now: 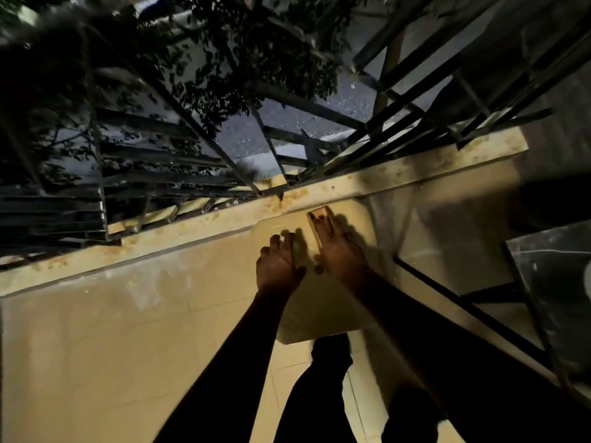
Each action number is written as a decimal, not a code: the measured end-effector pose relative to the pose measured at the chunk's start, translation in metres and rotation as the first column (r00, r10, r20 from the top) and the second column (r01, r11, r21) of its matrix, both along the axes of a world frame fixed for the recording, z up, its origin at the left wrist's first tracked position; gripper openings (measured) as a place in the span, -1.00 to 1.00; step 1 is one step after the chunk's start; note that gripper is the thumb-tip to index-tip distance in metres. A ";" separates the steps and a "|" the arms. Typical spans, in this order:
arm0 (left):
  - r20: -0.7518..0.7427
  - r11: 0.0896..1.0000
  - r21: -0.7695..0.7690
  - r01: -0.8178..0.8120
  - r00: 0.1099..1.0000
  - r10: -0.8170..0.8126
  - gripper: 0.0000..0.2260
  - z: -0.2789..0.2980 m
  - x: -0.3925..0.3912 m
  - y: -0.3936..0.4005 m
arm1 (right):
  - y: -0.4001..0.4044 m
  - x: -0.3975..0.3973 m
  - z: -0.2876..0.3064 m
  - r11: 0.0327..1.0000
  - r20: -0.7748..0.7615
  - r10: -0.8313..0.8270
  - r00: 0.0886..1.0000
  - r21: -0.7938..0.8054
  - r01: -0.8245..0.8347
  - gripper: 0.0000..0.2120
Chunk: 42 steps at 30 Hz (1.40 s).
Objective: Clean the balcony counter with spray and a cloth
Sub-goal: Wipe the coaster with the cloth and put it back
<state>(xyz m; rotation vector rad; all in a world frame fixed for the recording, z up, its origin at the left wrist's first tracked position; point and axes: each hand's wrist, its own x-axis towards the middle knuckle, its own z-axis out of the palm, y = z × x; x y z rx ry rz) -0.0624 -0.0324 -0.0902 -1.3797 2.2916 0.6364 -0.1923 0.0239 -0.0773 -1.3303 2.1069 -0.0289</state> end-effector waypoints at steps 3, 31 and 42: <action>-0.052 0.998 0.034 -0.050 0.997 0.052 -0.37 -0.016 0.001 -0.002 | -0.001 0.008 -0.013 1.000 0.003 -0.010 1.000 0.027 0.010 -0.22; -0.211 0.783 -0.311 0.538 0.764 -0.609 -0.46 0.448 -0.161 0.109 | 0.241 -0.101 0.399 0.574 0.189 -0.534 0.824 -0.635 0.517 -0.73; -0.134 0.370 -0.304 0.878 0.345 -0.929 -0.50 0.475 -0.302 0.397 | 0.541 -0.147 0.431 0.346 0.027 -0.873 0.487 -0.668 0.659 -0.63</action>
